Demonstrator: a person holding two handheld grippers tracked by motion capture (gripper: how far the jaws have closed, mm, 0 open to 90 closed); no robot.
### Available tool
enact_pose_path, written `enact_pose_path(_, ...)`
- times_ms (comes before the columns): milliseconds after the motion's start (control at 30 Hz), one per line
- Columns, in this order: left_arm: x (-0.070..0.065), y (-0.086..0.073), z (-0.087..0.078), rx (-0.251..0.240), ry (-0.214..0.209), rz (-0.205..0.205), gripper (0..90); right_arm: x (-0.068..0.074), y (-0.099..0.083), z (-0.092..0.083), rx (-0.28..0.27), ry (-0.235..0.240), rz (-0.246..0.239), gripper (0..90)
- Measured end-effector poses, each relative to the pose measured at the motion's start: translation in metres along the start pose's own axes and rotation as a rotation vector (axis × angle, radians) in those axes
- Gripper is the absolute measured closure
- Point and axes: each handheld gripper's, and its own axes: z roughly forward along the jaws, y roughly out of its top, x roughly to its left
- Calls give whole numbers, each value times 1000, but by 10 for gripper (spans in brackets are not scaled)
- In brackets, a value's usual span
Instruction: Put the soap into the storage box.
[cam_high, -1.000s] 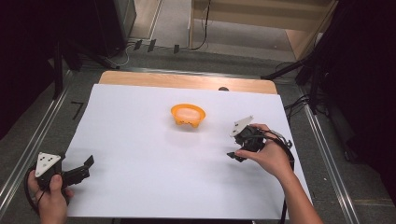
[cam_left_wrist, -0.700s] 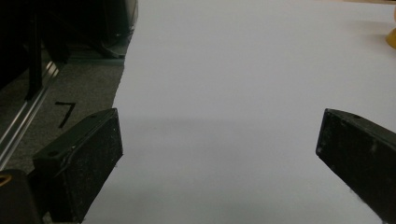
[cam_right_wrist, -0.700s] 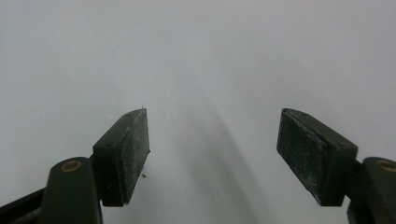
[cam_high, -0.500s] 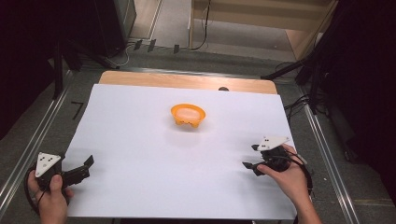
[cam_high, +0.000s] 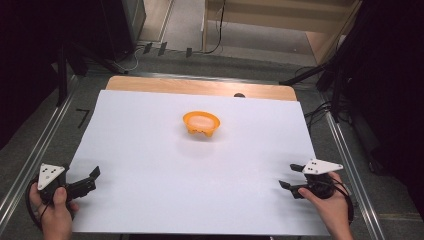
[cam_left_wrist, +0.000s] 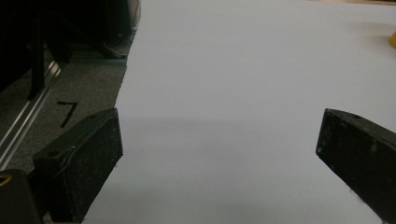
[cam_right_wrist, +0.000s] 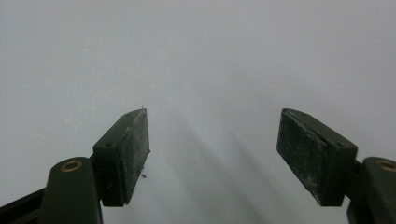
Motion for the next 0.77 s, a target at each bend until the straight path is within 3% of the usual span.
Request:
enact_pose_path(400,0,0,0,-2,-1,-4,12,-8,-34,-25,-77,-57,52,259)
enact_pose_path(533,0,0,0,-1,0,-3,12,-11,-47,-33,-107,-65,90,258)
enact_pose_path(633,0,0,0,1,2,-4,12,-12,-50,-36,-122,-65,88,265)
enact_pose_path(767,0,0,0,2,4,-5,12,-8,-47,-43,-179,-107,51,323)
